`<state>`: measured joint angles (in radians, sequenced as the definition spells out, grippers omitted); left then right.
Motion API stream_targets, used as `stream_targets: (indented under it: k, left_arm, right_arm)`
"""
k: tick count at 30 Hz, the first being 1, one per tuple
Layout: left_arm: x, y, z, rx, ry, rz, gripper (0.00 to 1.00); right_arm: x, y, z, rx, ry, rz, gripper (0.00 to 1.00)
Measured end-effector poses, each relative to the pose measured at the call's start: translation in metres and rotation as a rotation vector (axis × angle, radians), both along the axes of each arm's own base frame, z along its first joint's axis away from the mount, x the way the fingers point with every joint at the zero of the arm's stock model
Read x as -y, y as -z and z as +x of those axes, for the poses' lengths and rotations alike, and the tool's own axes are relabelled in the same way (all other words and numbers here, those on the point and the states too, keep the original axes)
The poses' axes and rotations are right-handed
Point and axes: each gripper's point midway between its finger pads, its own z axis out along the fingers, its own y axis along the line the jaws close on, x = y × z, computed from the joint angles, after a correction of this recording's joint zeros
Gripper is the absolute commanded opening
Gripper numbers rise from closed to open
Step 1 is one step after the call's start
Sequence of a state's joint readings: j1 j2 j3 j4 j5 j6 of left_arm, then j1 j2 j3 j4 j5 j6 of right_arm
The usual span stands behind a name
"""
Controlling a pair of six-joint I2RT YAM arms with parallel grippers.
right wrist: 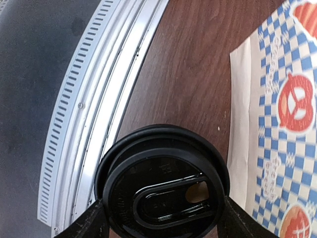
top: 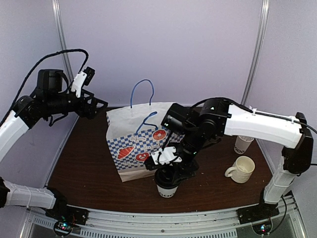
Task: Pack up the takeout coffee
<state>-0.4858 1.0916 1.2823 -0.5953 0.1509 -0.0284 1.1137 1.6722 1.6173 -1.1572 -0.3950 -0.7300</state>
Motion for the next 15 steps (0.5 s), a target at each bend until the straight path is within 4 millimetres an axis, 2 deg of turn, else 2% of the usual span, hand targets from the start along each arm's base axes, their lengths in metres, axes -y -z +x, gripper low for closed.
stream_targets:
  k: [4,8,12,15]
  left_arm:
    - [-0.009,-0.007,-0.017,0.004,0.001,0.003,0.91]
    - [-0.017,-0.014,-0.032,0.025,0.007,0.007,0.91]
    - [-0.024,-0.014,-0.045,0.035,0.011,0.012,0.91]
    - [-0.025,-0.009,-0.047,0.024,0.013,0.022,0.91]
  right_arm:
    - [-0.044,0.008,-0.008,0.022,-0.063,0.013,0.7]
    - [-0.074,0.024,-0.013,0.039,-0.099,0.001,0.7]
    - [-0.094,0.047,-0.012,0.055,-0.104,-0.027,0.74]
    - [-0.097,0.06,-0.008,0.062,-0.09,-0.053,0.81]
